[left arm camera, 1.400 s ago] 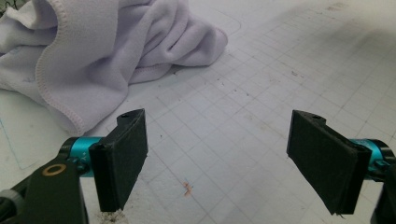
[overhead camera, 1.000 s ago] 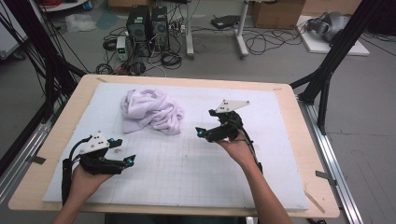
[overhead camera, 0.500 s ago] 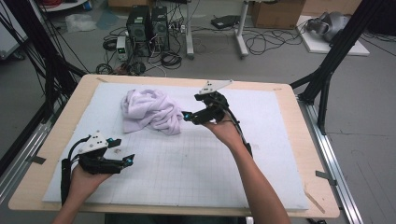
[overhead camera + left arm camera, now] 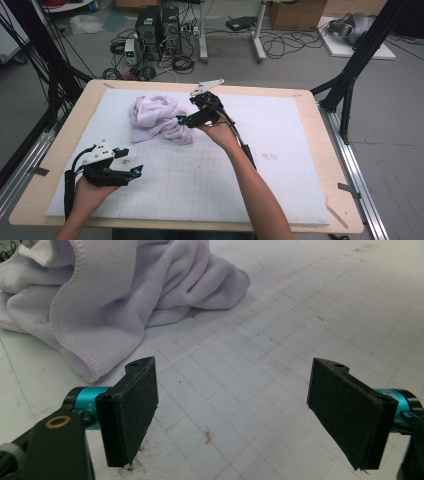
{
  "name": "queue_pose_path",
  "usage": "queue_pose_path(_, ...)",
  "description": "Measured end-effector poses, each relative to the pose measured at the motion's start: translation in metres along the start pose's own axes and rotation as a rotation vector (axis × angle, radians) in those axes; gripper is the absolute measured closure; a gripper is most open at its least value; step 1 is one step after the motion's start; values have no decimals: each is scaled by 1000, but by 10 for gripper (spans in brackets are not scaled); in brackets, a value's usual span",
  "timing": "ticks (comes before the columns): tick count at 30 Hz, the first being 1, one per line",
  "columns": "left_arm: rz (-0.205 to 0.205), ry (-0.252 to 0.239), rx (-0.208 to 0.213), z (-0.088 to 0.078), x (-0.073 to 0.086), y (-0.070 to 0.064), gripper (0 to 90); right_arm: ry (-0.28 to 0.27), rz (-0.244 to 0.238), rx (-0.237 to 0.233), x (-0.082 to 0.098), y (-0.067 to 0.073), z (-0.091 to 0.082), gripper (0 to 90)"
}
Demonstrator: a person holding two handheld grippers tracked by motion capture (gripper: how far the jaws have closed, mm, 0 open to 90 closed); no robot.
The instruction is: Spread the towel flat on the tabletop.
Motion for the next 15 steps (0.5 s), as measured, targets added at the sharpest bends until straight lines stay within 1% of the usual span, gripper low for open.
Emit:
queue_pose_path(1,3,2,1,0,0,0,208,9,6,2,4,-2,10,154)
queue_pose_path(2,-1,1,0,0,0,0,208,9,6,2,4,-2,10,154)
queue_pose_path(4,0,2,-1,0,1,1,208,25,14,-2,9,-4,20,163)
queue_pose_path(9,-2,2,-1,0,1,2,208,50,25,2,18,-10,35,166)
queue_pose_path(11,-1,2,0,0,1,2,208,59,40,6,23,-12,41,167)
queue_pose_path(15,-1,0,-2,0,1,2,208,85,48,11,33,-16,54,169)
Point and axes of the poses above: each handheld gripper's, and its own axes: z roughly forward along the jaws, x roughly out of its underside, y roughly to its left, the point moved 8 cm from there along z, roughly forward along the jaws, and after that the axes turned 8 degrees about -x, right-handed, at the moved point
